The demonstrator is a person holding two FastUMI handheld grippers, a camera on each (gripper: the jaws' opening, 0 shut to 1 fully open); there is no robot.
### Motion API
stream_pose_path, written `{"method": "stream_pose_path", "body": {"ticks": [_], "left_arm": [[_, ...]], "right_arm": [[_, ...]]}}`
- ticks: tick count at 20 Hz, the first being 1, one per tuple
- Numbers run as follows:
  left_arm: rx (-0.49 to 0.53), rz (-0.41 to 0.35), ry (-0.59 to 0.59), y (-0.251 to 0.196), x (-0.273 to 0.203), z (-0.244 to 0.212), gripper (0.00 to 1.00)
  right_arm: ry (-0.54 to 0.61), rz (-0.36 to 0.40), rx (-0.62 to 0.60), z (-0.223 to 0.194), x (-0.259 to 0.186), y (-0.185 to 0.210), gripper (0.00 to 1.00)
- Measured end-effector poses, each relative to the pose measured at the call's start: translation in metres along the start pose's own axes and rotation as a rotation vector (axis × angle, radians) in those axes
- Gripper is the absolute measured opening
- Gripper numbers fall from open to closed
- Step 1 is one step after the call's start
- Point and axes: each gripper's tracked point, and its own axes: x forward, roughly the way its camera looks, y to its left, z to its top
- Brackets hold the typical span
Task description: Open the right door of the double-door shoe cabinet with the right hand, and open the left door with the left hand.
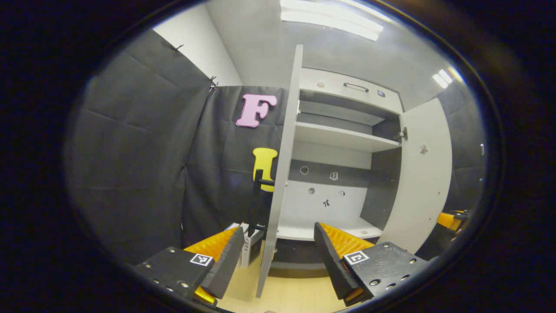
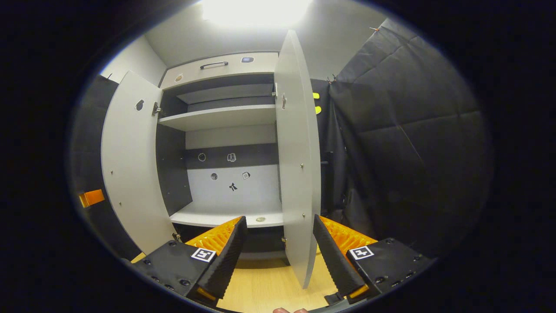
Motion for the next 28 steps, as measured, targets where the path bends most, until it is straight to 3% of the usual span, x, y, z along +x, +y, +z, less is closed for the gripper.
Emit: {"method": "stream_pose_path", "body": {"ticks": [5, 9, 14, 21, 28], "left_arm": [[0.012, -0.039, 0.074, -0.003, -0.008, -0.018, 0.93], [-0.014, -0.038, 0.092, -0.005, -0.011, -0.024, 0.93], [-0.051, -0.038, 0.082, -0.009, -0.012, -0.02, 0.93], [0.012, -0.07, 0.063, -0.008, -0.003, -0.02, 0.94], [-0.007, -0.121, 0.079, -0.025, 0.001, -0.022, 0.93]], "right_arm": [[-0.026, -0.003, 0.01, -0.006, 0.002, 0.019, 0.95], [-0.013, 0.065, -0.008, -0.008, 0.008, 0.042, 0.96], [-0.017, 0.091, -0.023, -0.007, 0.008, 0.051, 0.95], [-0.03, 0.038, -0.013, -0.007, 0.003, 0.039, 0.95], [-0.013, -0.009, -0.005, -0.007, 0.001, 0.016, 0.95]]}}
